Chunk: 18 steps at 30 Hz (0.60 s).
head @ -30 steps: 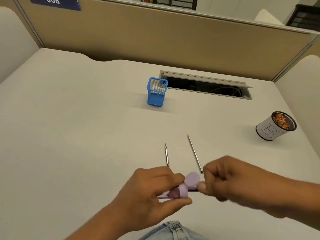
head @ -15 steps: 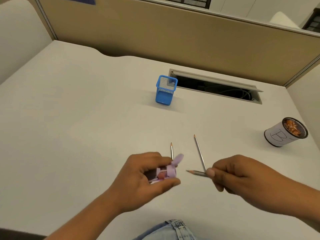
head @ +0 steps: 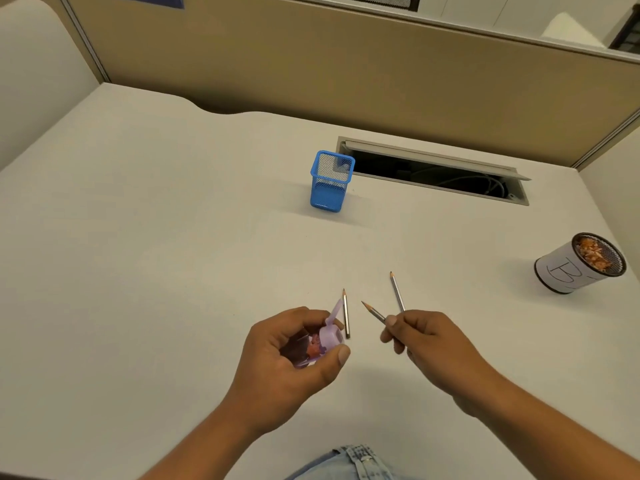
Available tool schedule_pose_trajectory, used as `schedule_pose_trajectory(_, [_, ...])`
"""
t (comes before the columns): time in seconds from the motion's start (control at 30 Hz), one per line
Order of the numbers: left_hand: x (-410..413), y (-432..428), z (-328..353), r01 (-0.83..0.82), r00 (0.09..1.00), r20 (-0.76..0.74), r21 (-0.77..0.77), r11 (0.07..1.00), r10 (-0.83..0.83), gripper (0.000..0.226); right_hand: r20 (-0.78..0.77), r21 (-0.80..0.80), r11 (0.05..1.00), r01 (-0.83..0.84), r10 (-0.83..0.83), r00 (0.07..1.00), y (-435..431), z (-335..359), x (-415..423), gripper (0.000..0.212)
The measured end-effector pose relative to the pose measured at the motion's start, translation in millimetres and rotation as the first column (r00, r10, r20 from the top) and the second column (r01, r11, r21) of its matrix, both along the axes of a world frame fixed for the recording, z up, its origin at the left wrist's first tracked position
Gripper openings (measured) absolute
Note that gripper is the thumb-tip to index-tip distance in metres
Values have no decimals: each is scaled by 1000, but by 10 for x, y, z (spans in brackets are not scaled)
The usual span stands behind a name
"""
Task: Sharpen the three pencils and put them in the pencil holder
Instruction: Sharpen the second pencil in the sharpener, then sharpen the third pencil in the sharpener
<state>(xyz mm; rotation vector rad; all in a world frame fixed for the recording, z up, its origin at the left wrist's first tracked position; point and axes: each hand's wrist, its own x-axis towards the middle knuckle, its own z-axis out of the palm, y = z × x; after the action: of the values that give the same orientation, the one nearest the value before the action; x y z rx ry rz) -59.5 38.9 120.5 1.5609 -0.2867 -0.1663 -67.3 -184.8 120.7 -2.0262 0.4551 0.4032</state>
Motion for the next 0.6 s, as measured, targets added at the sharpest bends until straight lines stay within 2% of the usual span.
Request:
schedule_pose_trajectory(0.13, [15,-19,-41,-10,999,-37,-18,1000,10,15,35,-75,992,98,-95,995,45,-429,138,19])
schedule_pose_trajectory(0.27, [31,-41,-75,-11,998,-56,-45,999,9,17,87,-263,956,130,-110,990,34,-692,306,9])
schedule_pose_trajectory(0.47, [111,-40,-120,-43,996,-84,-48,998,39,21,89,-412,906,96,-65,994,-18,-874,442,6])
schedule_pose_trajectory(0.6, [152,-28,-137,-55,994,-95,-44,997,51,21,76,-493,870,2,41,996,-20,-911,478,3])
